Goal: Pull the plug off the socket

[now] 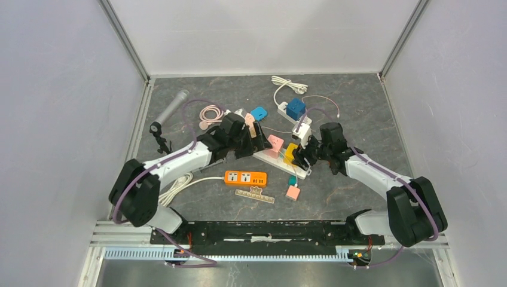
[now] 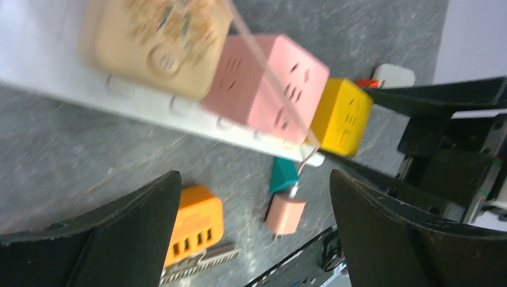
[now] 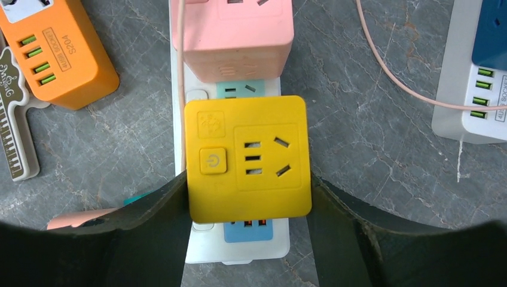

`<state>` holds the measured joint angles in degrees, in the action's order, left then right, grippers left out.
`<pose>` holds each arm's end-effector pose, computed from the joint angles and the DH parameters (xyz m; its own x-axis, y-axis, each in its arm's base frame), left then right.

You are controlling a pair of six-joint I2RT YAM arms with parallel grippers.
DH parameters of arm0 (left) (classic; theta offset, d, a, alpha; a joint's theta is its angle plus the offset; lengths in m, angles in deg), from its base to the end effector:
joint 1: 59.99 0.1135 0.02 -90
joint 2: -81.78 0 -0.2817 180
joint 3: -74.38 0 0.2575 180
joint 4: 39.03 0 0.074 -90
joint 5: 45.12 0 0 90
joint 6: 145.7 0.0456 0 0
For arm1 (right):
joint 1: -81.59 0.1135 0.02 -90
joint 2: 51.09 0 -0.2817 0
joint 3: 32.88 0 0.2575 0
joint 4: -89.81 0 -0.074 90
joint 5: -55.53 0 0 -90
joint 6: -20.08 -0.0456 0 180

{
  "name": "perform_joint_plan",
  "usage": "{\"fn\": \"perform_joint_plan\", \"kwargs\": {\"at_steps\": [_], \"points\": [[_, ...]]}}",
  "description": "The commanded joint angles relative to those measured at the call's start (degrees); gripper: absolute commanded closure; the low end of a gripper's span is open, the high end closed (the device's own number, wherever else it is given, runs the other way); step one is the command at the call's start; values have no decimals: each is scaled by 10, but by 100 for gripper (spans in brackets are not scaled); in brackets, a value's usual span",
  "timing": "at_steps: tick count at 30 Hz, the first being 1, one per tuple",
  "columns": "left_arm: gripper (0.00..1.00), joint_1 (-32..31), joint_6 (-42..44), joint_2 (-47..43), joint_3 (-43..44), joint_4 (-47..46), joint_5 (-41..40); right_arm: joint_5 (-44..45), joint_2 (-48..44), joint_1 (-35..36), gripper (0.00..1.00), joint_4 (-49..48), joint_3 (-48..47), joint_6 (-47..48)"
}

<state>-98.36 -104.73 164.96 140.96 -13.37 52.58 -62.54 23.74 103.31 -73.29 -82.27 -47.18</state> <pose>0.2483 -0.2044 0.2395 -0.8689 -0.2665 -0.4172 0.0562 0.7843 -0.6179 0.2366 0.1174 0.1978 -0.3259 -0.4970 -0.8042 -0.8410 0.5410 0.0066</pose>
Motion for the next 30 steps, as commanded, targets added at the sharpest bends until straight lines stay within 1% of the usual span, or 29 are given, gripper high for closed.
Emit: {"fn": "perform_joint_plan", "kwargs": {"at_steps": [1,6,7,9,11,13,15,17,20,23,26,30], "points": [[2,0,4,47,57,-89,22,12,4,4,29,-29,-8,-19],[3,0,0,75,63,-119,3,15,17,4,26,-13,-19,-5],[2,0,0,82,62,-140,3,20,18,4,26,-14,-18,-4],[3,0,3,105,78,-126,8,30,20,4,26,-13,-18,-3],[8,0,7,132,98,-79,11,34,20,4,27,-12,-20,-4],[13,-1,8,145,103,-53,4,36,20,4,27,-19,-19,-9],[19,-2,5,151,101,-31,-11,39,22,4,29,-27,-19,-16],[26,-2,6,157,100,-10,-27,39,23,4,30,-30,-19,-24],[36,-4,17,169,106,39,-59,36,24,4,32,-57,-14,-34],[40,-10,33,173,102,69,-101,28,25,4,33,-71,-9,-42],[46,-16,51,185,96,74,-115,25,19,4,37,-104,8,-46],[52,-32,77,210,109,100,-142,14,13,5,48,-144,28,-50]]}}
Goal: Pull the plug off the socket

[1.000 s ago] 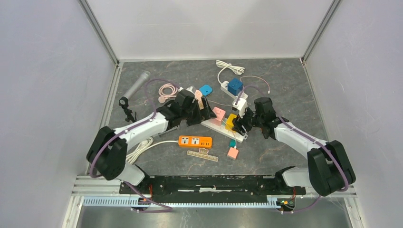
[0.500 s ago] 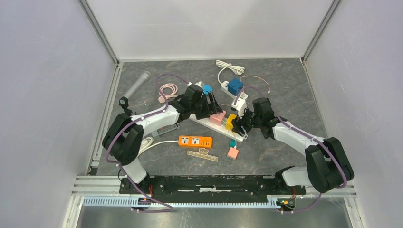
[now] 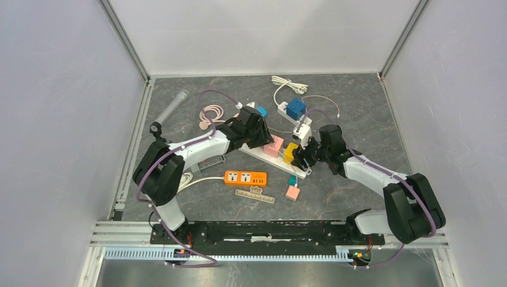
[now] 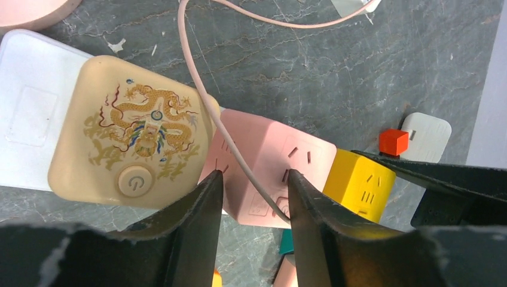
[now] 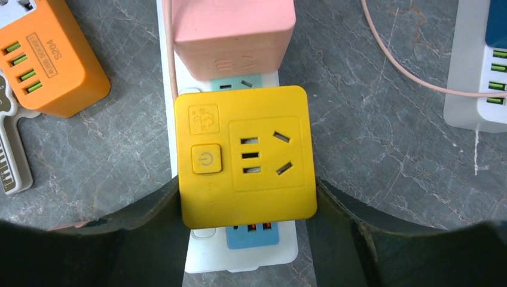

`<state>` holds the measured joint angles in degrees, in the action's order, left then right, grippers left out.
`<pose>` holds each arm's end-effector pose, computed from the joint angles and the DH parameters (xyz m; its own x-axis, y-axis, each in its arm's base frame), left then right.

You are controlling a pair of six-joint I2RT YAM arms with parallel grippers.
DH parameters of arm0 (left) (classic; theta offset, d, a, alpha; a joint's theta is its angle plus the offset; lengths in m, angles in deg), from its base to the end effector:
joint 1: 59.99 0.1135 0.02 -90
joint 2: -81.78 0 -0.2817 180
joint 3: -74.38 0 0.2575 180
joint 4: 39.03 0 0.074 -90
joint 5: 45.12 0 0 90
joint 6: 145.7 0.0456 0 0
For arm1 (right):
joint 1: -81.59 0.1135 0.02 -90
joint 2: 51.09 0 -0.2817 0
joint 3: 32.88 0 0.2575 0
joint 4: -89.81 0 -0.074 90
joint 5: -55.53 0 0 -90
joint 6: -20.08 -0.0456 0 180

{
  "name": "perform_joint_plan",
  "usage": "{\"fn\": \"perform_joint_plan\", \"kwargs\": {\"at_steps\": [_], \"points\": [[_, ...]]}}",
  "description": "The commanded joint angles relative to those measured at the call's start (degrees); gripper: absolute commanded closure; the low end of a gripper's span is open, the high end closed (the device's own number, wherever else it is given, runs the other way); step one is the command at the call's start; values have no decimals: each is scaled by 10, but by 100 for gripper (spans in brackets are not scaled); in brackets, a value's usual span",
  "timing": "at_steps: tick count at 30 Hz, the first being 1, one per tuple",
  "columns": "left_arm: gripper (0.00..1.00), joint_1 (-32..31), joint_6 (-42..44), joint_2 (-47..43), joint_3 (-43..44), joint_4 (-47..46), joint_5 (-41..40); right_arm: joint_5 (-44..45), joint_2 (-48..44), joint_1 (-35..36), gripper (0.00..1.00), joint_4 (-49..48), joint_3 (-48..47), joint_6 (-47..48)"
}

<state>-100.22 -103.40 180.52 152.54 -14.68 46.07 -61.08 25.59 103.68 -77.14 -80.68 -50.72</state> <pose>0.2960 -0.2517 0.2170 -0.8488 -0.2505 -0.4656 0.0433 0.8447 -0.5335 0.2388 0.1189 0.1866 -0.3726 -0.4686 -0.8010 -0.8127 0.5814 0.0380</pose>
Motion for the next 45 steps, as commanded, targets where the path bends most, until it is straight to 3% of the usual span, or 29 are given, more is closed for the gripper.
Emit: {"fn": "perform_joint_plan", "kwargs": {"at_steps": [1,5,9,10,20,26,30,36,40,45], "points": [[54,-16,68,58,-5,119,-82,-2,-5,1,52,-109,14,-14],[57,-21,85,52,-18,122,-96,-5,11,2,69,-106,5,-9],[58,-24,107,55,-29,123,-82,-12,16,2,99,-98,-13,-19],[58,-24,113,55,-32,123,-82,-12,14,2,100,-103,-16,-28],[58,-25,174,40,-80,103,-74,-48,22,-6,100,-132,-44,-149],[57,-26,178,44,-91,85,-61,3,-1,24,100,-235,47,-49],[57,-26,181,44,-93,85,-60,17,-10,29,100,-229,53,-10],[57,-27,176,45,-104,78,-52,-35,-19,19,100,-211,7,-111],[57,-28,170,45,-114,68,-42,-63,-7,19,100,-215,-1,-128],[57,-31,167,45,-125,59,-37,-13,-37,41,100,-229,50,-3]]}}
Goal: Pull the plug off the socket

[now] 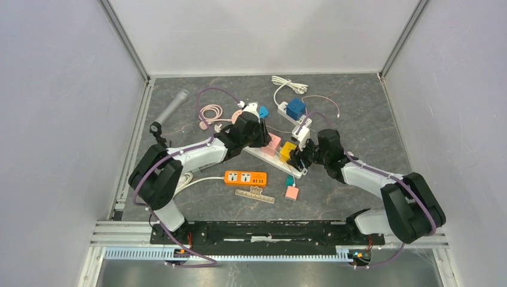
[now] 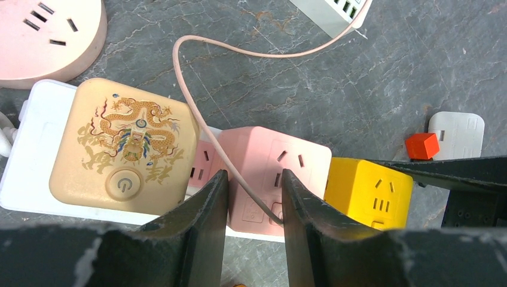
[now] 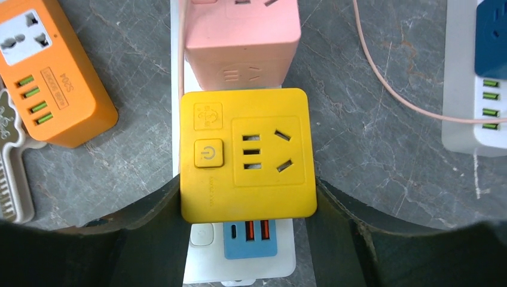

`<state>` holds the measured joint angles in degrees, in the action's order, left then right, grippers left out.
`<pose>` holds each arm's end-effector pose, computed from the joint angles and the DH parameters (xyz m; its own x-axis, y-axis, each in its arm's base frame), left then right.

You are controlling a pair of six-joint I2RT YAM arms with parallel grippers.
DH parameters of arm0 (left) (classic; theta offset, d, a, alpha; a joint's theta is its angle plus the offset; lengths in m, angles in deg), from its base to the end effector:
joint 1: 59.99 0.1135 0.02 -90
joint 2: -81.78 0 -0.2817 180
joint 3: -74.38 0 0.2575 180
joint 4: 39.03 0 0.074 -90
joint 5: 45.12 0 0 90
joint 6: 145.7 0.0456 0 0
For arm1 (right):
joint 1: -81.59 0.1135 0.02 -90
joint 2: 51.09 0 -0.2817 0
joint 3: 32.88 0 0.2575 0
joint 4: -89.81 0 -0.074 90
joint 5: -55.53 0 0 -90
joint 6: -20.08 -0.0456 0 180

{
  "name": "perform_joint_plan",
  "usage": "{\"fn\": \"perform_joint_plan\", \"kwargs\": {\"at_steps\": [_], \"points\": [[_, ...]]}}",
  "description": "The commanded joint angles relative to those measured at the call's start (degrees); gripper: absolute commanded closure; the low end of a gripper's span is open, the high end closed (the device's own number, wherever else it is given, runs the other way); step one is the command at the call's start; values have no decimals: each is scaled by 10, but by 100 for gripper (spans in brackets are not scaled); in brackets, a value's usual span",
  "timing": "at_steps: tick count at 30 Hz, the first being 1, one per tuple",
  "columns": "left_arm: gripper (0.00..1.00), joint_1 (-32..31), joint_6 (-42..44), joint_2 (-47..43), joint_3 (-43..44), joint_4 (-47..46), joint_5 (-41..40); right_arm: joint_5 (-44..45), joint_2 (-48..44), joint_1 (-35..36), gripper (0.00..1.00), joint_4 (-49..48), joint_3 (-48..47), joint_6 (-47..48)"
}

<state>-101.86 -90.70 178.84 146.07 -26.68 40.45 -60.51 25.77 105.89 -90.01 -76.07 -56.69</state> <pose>0.2867 -0.2522 0.2096 -0.7288 -0.1147 -0.6751 0.2465 0.8758 -0.4150 0.2340 0.1276 0.1810 -0.3335 -0.3762 -0.8644 -0.7996 0.5986 0.0480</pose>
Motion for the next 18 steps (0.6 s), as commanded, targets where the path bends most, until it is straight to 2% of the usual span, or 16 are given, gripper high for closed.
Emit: {"fn": "perform_joint_plan", "kwargs": {"at_steps": [1,4,8,10,15,18], "points": [[57,-15,40,62,-61,179,20,-12,-48,19,100,-102,10,69],[58,-15,41,61,-62,179,17,-6,-61,14,100,-100,4,40],[58,-15,39,60,-63,179,18,-47,-42,3,100,-84,-33,-20],[58,-15,40,58,-63,179,17,-63,-35,-2,100,-107,-29,-44],[58,-15,46,56,-62,185,15,-39,-60,-2,100,-157,19,-8],[58,-15,47,52,-58,192,12,-1,-86,-2,100,-123,12,15]]}}
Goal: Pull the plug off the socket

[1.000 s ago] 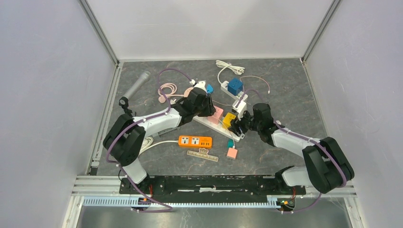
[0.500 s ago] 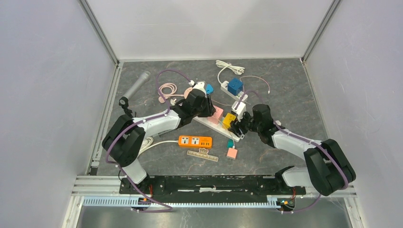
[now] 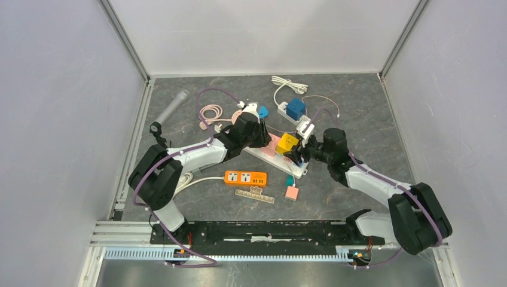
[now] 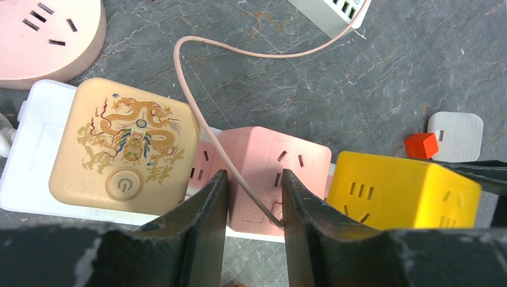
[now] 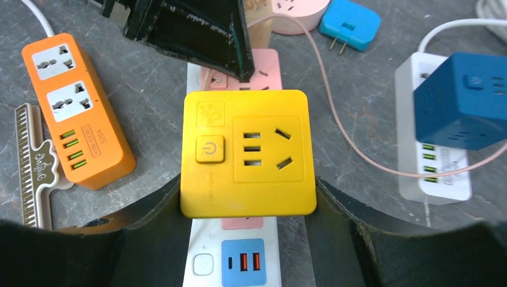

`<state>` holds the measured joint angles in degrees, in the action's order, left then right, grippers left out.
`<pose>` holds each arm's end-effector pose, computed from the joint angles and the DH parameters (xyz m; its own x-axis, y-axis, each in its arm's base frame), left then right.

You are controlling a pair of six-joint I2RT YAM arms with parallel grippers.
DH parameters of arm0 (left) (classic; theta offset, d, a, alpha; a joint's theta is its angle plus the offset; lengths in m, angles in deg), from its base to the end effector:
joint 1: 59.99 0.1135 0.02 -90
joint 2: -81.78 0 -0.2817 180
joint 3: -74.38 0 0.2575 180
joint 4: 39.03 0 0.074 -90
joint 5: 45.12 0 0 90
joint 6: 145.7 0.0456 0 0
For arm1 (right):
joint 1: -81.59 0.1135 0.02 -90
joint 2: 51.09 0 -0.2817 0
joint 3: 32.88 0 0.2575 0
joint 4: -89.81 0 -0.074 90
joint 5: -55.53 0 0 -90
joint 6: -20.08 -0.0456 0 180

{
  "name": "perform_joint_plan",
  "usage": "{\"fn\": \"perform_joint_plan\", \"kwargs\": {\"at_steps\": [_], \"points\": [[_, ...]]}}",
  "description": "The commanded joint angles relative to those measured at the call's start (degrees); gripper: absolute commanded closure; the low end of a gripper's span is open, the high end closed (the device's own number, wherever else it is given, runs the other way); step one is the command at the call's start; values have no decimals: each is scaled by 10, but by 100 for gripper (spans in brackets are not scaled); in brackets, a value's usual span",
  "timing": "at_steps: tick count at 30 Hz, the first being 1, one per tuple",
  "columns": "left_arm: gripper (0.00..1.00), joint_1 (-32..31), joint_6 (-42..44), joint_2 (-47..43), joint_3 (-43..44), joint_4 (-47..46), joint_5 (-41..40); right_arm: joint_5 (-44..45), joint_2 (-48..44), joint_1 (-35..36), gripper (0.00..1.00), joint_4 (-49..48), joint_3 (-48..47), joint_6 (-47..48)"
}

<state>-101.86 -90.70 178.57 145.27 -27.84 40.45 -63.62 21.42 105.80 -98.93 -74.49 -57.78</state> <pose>0.2855 -0.2512 0.2087 -0.7232 -0.1197 -0.6801 0.2499 0.8727 -0.4194 0.2296 0.1276 0.2070 -0.1745 -0.2798 -0.9441 -0.8247 0.5653 -0.0151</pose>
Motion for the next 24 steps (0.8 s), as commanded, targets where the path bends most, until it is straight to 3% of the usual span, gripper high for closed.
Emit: {"fn": "perform_joint_plan", "kwargs": {"at_steps": [1,6,9,12,17,24], "points": [[58,-15,47,51,-49,205,13,46,-48,-2,100,-14,-15,27],[57,-15,42,14,-28,216,29,138,-80,-9,100,51,-55,-7],[51,-15,46,-13,10,246,42,194,-108,-15,100,77,-58,-43],[42,-15,50,-47,56,281,68,212,-125,-23,100,124,-69,-75],[16,-14,46,-97,97,302,71,241,-153,-26,100,169,-62,-107],[0,-14,30,-168,79,330,22,342,-176,-32,100,234,-40,-208]]}}
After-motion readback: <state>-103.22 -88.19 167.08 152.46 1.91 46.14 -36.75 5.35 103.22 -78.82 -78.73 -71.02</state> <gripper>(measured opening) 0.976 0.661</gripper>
